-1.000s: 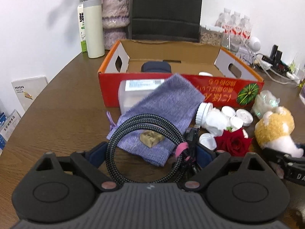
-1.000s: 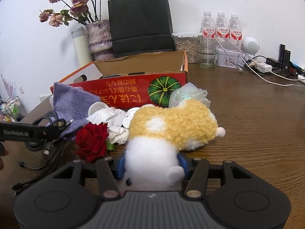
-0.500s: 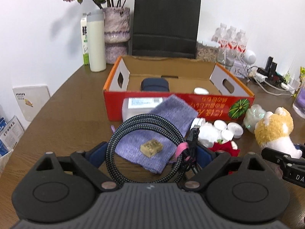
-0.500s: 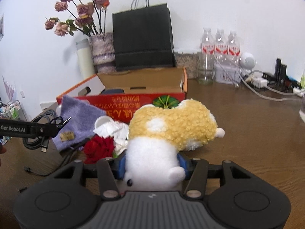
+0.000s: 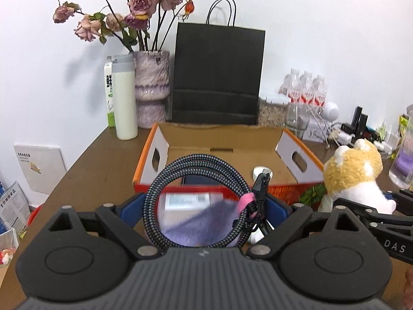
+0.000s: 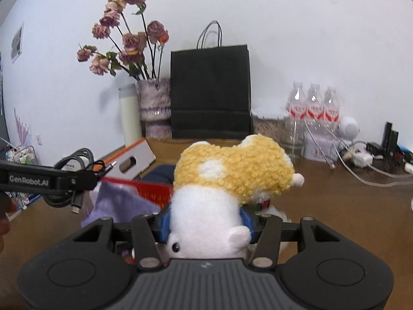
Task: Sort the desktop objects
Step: 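Carry the cable and sheep into the box with both grippers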
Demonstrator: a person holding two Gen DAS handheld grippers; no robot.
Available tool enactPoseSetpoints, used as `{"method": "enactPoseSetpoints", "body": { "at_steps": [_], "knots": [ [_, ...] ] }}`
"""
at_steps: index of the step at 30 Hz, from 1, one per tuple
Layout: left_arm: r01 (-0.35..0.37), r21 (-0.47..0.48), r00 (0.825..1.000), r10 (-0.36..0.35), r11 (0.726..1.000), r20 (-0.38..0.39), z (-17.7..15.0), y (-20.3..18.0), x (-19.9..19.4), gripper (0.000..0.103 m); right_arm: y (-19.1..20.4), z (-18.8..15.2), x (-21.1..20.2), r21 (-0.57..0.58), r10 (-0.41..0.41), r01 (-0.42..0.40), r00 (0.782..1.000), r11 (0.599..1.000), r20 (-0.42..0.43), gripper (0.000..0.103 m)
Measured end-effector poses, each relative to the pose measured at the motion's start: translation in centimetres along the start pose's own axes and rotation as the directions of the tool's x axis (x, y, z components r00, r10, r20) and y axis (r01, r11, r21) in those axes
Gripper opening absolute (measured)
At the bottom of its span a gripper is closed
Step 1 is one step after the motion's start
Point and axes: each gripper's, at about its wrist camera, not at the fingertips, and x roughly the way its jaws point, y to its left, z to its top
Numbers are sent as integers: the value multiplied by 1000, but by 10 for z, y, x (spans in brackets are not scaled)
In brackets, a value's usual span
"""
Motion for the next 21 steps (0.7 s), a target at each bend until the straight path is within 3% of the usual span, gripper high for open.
{"method": "enactPoseSetpoints", "body": {
  "at_steps": [8, 21],
  "knots": [
    [9, -41, 999, -7, 999, 46, 32, 3, 31, 95, -3, 30, 36, 15, 4, -4, 1000, 1000, 28, 51],
    [-23, -116, 999, 26, 993, 25, 64, 19, 111, 95, -7, 65, 131, 22, -2, 3, 1000, 1000, -7, 51]
  ]
}}
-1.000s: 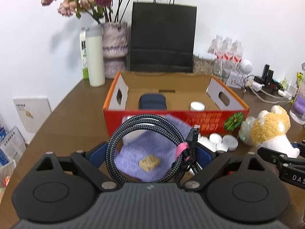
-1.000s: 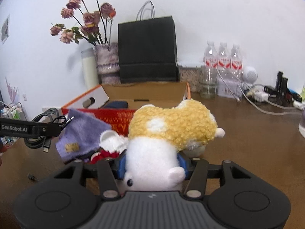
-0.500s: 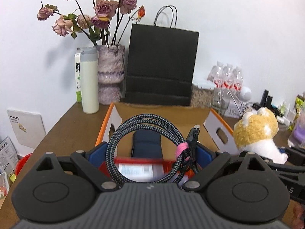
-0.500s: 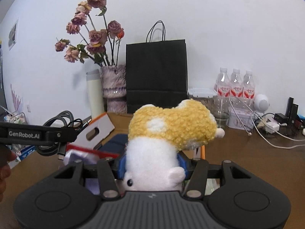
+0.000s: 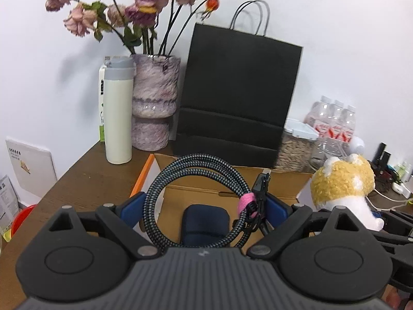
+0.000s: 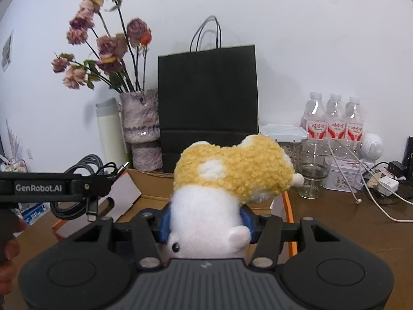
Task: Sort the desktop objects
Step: 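Carry the cable and sheep into the box with both grippers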
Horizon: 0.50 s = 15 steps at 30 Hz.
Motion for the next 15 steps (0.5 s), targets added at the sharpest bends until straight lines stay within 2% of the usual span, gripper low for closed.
{"method": "enactPoseSetpoints", "body": {
  "at_steps": [9, 15],
  "knots": [
    [-37, 7, 997, 37, 999, -66, -1, 7, 45, 95, -4, -4, 47, 13, 14, -13, 996, 1000, -91, 51],
    [-47, 56, 991, 54, 997, -122, -9, 5, 65, 95, -10, -8, 67, 10, 1, 1, 990, 1000, -144, 51]
  ]
}}
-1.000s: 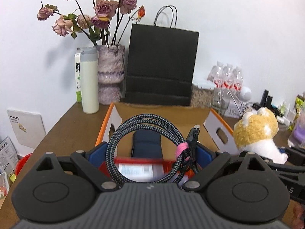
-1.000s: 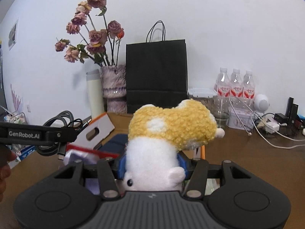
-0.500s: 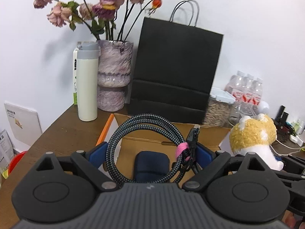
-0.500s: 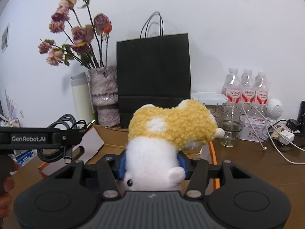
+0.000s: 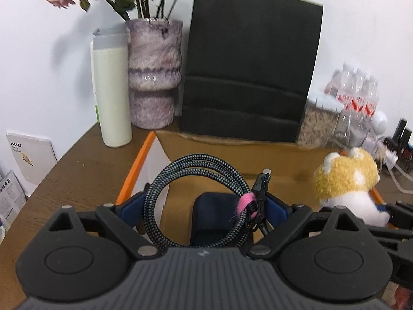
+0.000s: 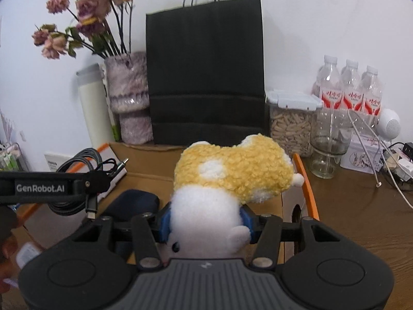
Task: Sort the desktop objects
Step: 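Carry the cable and sheep into the box with both grippers, then open both grippers to drop the cable and sheep in the box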
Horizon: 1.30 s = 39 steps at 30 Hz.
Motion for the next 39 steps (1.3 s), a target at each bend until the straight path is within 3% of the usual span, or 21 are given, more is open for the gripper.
{"method": "enactPoseSetpoints", "body": {
  "at_steps": [5, 14, 17, 19, 24, 39],
  "knots": [
    [14, -13, 998, -15, 1000, -65, -3, 6, 15, 95, -3, -4, 10, 8, 8, -7, 999, 1000, -34, 51],
    [20, -5, 994, -20, 1000, -108, -6, 6, 22, 96, 2, -11, 20, -15, 3, -5, 996, 1000, -90, 53],
    [27, -29, 994, -30, 999, -104, -5, 9, 21, 103, 4, -11, 17, -29, -1, -1, 997, 1000, -79, 69],
    [34, -43, 994, -39, 998, -100, -4, 11, 19, 103, 5, -10, 14, -38, -11, 9, 998, 999, -65, 87],
    [17, -61, 994, -23, 998, -105, -3, 11, 20, 103, 5, -7, 9, -39, -16, 14, 998, 999, -66, 99],
    [-7, -64, 999, 5, 998, -32, -3, 13, -11, 103, 6, -6, -21, -24, -21, 21, 1000, 999, -19, 103]
  ]
}}
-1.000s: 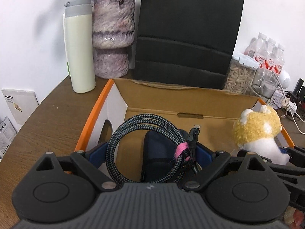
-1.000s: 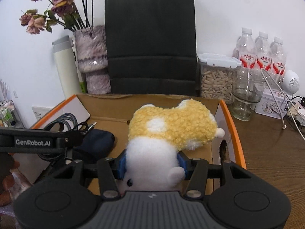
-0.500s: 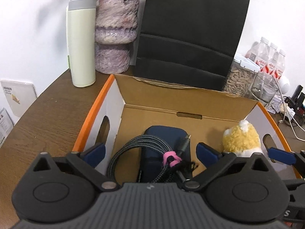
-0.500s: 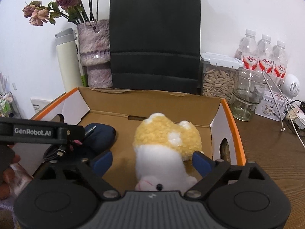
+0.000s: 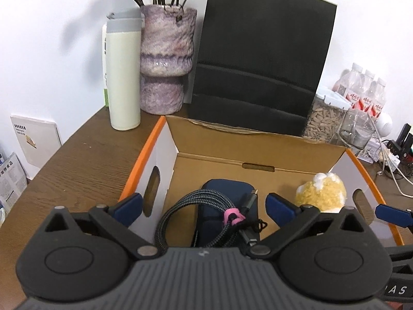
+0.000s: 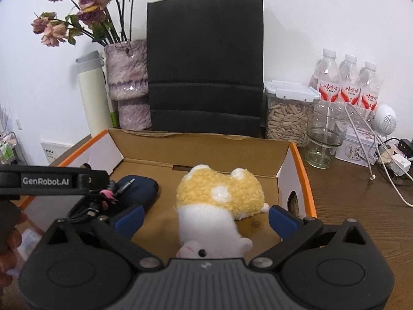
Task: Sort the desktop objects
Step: 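Open both grippers to drop the cable and sheep in the box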
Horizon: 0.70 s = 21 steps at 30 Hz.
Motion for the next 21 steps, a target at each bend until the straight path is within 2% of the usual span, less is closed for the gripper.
{"method": "enactPoseSetpoints", "body": {
  "at_steps": [9, 21],
  "knots": [
    [2, 35, 997, -5, 999, 74, -14, -5, -54, 103, 8, -6, -50, 13, 4, -5, 998, 1000, 66, 103],
    [20, 71, 993, -28, 997, 116, -45, -5, -120, 103, 5, -33, -121, 41, -13, 8, 992, 999, 122, 103]
  ]
}}
